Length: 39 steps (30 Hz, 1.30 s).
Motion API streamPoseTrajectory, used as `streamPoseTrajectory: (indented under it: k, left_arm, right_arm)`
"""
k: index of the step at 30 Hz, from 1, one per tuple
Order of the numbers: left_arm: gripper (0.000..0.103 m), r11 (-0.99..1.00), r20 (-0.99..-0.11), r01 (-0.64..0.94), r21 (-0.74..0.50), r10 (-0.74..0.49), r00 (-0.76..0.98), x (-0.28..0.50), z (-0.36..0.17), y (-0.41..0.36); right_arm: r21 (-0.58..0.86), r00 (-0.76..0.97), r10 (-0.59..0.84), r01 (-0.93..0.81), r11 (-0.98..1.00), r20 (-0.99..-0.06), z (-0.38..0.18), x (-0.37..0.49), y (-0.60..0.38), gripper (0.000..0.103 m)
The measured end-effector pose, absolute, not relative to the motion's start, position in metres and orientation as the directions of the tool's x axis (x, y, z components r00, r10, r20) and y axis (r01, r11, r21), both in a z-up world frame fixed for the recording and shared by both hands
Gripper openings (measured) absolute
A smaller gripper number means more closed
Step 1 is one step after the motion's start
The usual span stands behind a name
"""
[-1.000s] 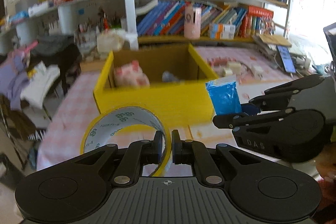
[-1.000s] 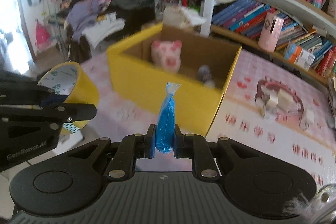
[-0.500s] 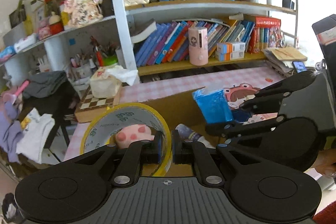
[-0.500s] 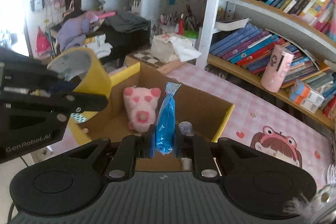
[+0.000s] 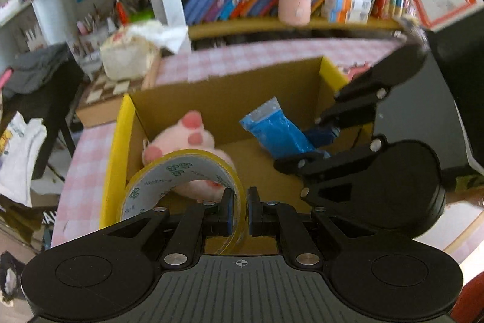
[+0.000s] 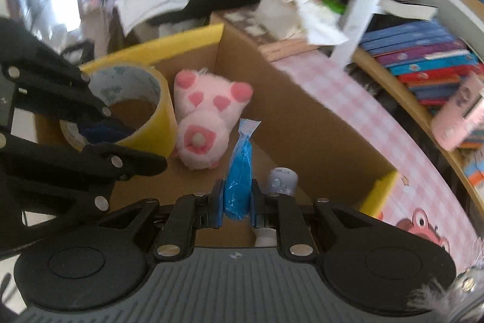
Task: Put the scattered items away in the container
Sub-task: 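Lower the blue packet into the box and open the right tool while the left tool releases the tape inside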
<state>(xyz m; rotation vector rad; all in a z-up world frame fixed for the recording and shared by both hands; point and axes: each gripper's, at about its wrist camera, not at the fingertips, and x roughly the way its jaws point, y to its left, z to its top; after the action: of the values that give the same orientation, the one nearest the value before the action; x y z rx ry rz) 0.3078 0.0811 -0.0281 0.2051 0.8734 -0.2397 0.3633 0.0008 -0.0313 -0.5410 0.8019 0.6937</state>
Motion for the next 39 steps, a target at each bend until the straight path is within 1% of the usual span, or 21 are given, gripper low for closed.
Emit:
streamPoseTrajectory:
  k: [6,10,13,14,18,20,23,26,28,31,33,35,37,39]
  left_arm:
    - [0.009,0.955,-0.807,0.289,0.068,-0.118,0.579,0.317,-0.038,0.083]
    - [0.011,0.954,-0.822,0.293,0.062,-0.117,0.557,0.322,-0.043,0.081]
    - [0.016,0.951,-0.833,0.302,0.063,-0.116,0.541,0.324,-0.048,0.078]
    - [0.020,0.952,-0.834,0.298,0.063,-0.114,0.540,0.325,-0.050,0.077]
    - [0.023,0.958,-0.829,0.280,0.056,-0.111,0.547,0.322,-0.053,0.074]
    - [0.025,0.957,-0.816,0.279,0.076,-0.101,0.569,0.318,-0.050,0.071]
    - [0.027,0.959,-0.790,0.264,0.107,-0.080,0.608,0.314,-0.041,0.068]
    - [0.031,0.966,-0.758,0.231,0.114,-0.066,0.649,0.308,-0.028,0.067]
    - [0.032,0.972,-0.733,0.209,0.107,-0.065,0.677,0.302,-0.017,0.068]
    - [0.039,0.974,-0.699,0.196,0.115,-0.061,0.713,0.288,-0.003,0.065]
    - [0.045,0.974,-0.670,0.197,0.117,-0.069,0.739,0.276,0.007,0.062]
    - [0.047,0.975,-0.648,0.187,0.119,-0.066,0.759,0.265,0.015,0.060]
    - [0.052,0.980,-0.626,0.161,0.117,-0.053,0.778,0.252,0.023,0.057]
    - [0.061,0.986,-0.591,0.132,0.103,-0.046,0.805,0.237,0.032,0.056]
  right_arm:
    - [-0.188,0.456,0.321,-0.771,0.609,-0.830,-0.045,0.381,0.011,0.015]
    - [-0.170,0.430,0.318,-0.780,0.602,-0.845,-0.048,0.387,0.011,0.015]
    - [-0.164,0.429,0.313,-0.772,0.615,-0.847,-0.047,0.392,0.011,0.015]
    - [-0.155,0.426,0.316,-0.769,0.620,-0.848,-0.046,0.394,0.011,0.016]
    - [-0.143,0.436,0.343,-0.766,0.627,-0.832,-0.041,0.391,0.008,0.045]
    - [-0.148,0.455,0.352,-0.758,0.636,-0.818,-0.039,0.390,0.006,0.047]
    - [-0.129,0.476,0.375,-0.737,0.663,-0.796,-0.034,0.390,-0.002,0.047]
    - [-0.089,0.494,0.411,-0.715,0.694,-0.766,-0.022,0.387,-0.014,0.048]
    - [-0.066,0.508,0.432,-0.700,0.711,-0.745,-0.015,0.382,-0.022,0.048]
    - [-0.037,0.540,0.454,-0.671,0.741,-0.709,-0.002,0.368,-0.036,0.048]
    - [-0.042,0.578,0.457,-0.650,0.759,-0.676,0.008,0.355,-0.045,0.048]
    - [-0.049,0.620,0.453,-0.621,0.782,-0.640,0.018,0.339,-0.056,0.048]
    - [-0.033,0.651,0.449,-0.588,0.808,-0.612,0.029,0.322,-0.069,0.048]
    - [-0.017,0.684,0.440,-0.551,0.834,-0.582,0.037,0.304,-0.082,0.049]
